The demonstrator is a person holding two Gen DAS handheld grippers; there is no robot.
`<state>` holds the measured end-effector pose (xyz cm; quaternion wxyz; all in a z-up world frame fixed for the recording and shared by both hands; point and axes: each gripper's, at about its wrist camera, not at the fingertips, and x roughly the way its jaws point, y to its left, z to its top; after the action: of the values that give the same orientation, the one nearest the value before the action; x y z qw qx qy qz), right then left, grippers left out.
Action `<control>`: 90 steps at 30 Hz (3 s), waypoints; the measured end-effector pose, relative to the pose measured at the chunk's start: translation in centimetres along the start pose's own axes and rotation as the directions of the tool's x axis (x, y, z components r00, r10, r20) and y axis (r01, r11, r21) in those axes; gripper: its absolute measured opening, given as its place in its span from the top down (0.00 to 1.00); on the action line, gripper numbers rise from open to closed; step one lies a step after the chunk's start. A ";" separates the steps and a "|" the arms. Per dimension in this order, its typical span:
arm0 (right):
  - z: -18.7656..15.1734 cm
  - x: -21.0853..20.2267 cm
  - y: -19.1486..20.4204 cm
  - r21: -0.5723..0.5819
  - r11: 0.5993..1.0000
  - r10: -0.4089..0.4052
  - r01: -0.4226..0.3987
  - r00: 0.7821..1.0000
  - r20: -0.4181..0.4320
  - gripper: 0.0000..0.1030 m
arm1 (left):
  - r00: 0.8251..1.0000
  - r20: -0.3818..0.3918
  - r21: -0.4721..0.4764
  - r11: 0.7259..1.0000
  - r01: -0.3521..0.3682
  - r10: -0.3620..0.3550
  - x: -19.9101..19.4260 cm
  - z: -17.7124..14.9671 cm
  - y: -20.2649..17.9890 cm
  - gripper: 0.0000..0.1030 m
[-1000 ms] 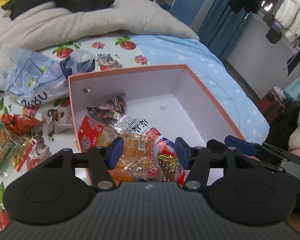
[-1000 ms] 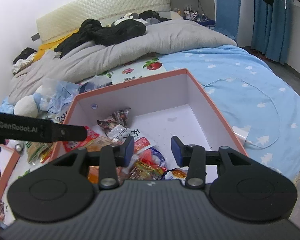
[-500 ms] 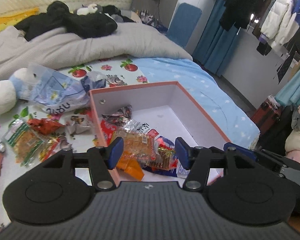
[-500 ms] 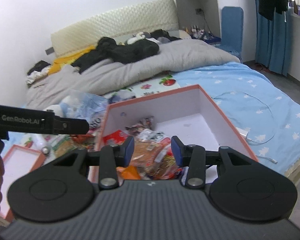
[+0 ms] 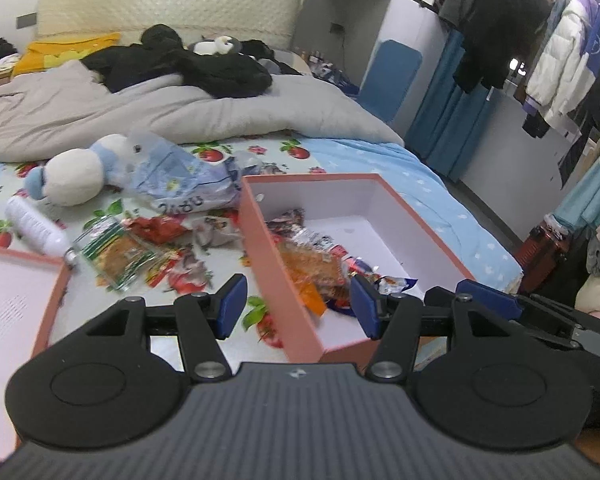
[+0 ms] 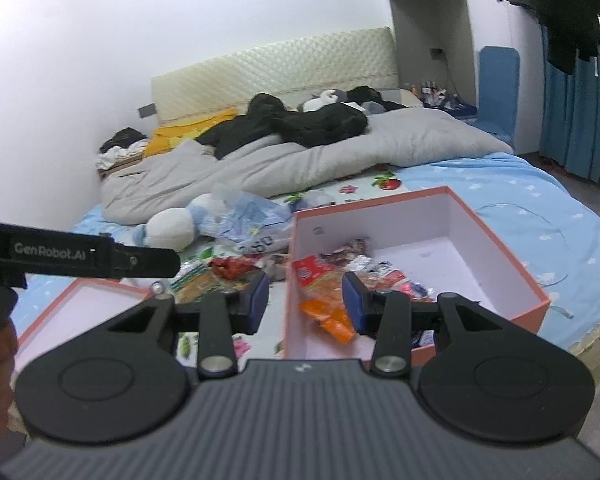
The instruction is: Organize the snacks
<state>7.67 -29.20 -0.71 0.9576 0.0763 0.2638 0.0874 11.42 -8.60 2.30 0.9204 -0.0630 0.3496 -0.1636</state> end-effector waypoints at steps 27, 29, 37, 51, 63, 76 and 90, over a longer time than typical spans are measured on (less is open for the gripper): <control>-5.2 2.0 6.6 -0.074 0.993 0.086 -0.094 0.991 -0.103 0.57 | 0.989 -0.026 -0.180 0.972 -0.148 0.145 -2.5 -6.6 8.9 0.39; -5.2 2.8 6.8 -0.088 0.993 0.074 -0.084 0.991 -0.109 0.57 | 0.989 -0.028 -0.193 0.970 -0.148 0.146 -2.0 -6.2 9.5 0.39; -4.5 6.1 7.0 -0.067 0.995 0.070 -0.079 0.989 -0.129 0.57 | 0.985 -0.075 -0.170 0.971 -0.166 0.155 0.8 -4.6 11.7 0.39; -2.8 12.5 8.0 -0.104 0.992 0.058 -0.076 0.984 -0.167 0.57 | 0.979 -0.109 -0.220 0.957 -0.190 0.169 6.7 -2.1 15.8 0.39; -2.1 19.9 10.7 -0.183 0.979 0.057 -0.089 0.983 -0.172 0.27 | 0.973 -0.148 -0.238 0.949 -0.207 0.175 13.6 1.4 21.8 0.32; -2.7 31.7 11.9 -0.332 0.940 -0.135 0.077 0.978 -0.157 0.29 | 0.971 -0.231 -0.230 0.966 -0.117 0.063 26.5 7.1 26.3 0.24; -4.6 40.5 11.6 -0.469 0.864 -0.290 0.182 0.942 -0.169 0.29 | 0.932 -0.348 -0.111 0.983 -0.150 0.103 37.7 10.3 26.9 0.24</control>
<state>38.03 -9.00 -22.31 0.9149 -0.1894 0.3548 0.0355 51.62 3.69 -19.67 0.8482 -0.0736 0.5170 -0.0883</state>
